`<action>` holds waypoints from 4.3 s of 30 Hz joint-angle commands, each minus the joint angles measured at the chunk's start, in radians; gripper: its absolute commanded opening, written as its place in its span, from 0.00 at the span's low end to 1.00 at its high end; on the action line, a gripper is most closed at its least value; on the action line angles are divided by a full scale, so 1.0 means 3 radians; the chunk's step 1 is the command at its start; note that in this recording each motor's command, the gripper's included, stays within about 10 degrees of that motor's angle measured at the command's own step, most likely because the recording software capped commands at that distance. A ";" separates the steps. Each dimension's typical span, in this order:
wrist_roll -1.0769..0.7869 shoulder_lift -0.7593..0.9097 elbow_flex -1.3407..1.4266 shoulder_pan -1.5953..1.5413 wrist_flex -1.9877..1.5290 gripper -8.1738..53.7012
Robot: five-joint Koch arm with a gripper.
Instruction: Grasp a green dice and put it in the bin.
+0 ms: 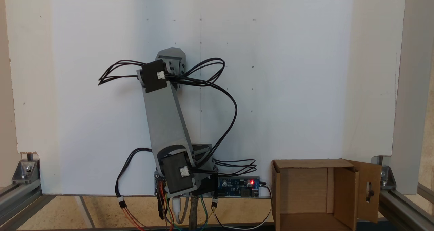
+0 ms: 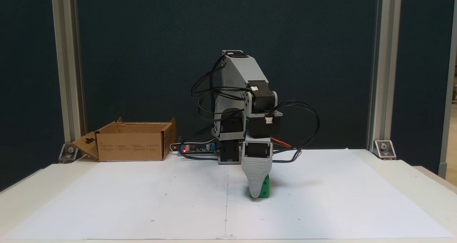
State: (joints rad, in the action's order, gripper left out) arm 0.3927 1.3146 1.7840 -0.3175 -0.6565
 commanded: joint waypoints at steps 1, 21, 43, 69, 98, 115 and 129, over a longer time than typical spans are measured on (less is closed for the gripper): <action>-0.0092 0.0020 -0.0046 0.0000 0.0005 0.67; -0.0051 0.0179 -0.0046 0.0061 -0.0020 0.33; -0.0061 0.0961 -0.1226 0.0614 -0.1615 0.33; -0.1553 0.1069 -0.2265 0.3864 -0.2281 0.33; -0.3053 -0.0276 -0.2275 0.7159 -0.0583 0.33; -0.2930 -0.0327 -0.2132 0.7251 -0.0593 0.87; -0.1197 0.1329 -0.2142 0.5481 -0.0603 0.84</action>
State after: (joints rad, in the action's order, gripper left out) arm -0.0337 1.6705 1.1689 1.4143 -0.8468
